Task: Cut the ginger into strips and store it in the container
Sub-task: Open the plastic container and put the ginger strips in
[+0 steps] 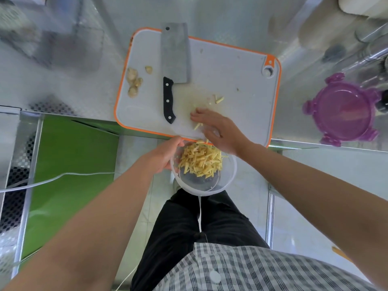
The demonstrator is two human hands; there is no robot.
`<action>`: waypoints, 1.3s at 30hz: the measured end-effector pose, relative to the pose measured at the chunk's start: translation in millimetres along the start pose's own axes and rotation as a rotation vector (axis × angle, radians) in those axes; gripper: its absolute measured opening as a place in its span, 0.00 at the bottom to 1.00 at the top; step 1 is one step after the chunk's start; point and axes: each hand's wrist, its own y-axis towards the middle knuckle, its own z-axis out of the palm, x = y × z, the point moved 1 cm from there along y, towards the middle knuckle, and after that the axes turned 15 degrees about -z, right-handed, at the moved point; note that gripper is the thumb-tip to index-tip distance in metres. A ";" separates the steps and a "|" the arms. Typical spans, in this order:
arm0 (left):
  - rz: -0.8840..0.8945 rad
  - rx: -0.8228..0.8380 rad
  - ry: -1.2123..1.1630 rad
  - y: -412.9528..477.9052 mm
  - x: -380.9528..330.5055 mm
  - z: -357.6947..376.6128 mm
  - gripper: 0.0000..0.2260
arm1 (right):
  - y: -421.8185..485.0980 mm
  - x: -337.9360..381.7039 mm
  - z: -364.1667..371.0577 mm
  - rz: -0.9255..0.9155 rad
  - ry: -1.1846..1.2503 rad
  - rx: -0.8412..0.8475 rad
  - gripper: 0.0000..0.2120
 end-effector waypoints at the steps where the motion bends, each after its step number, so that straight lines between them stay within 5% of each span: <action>1: 0.003 -0.003 0.003 0.4 0.3 -0.3 0.22 | -7.9 3.9 -1.4 0.000 -0.008 0.007 0.19; 7: 0.039 -0.009 -0.009 -0.5 -0.3 3.5 0.17 | -42.5 30.2 -0.6 -0.095 0.028 0.160 0.18; 11: 0.030 -0.030 -0.010 -0.5 1.1 3.3 0.19 | -26.2 30.9 -17.1 -0.074 0.062 -0.027 0.15; 15: 0.028 -0.045 -0.010 -4.5 1.1 4.3 0.18 | -1.0 -1.0 -28.8 0.014 -0.149 -0.164 0.21; 21: 0.029 -0.027 -0.013 -9.0 0.7 6.1 0.18 | 2.1 -20.3 -18.3 0.061 -0.296 0.056 0.31; 30: -0.005 -0.054 -0.010 -7.4 -2.6 5.1 0.21 | -66.3 33.5 3.3 -0.145 -0.025 0.144 0.19; 35: -0.003 -0.070 0.022 -9.9 -2.4 4.9 0.23 | -26.2 9.3 -18.7 0.028 -0.201 -0.074 0.23; 39: 0.010 -0.060 0.006 -7.5 -2.2 8.4 0.18 | -12.3 -13.6 -13.4 0.157 -0.343 0.084 0.33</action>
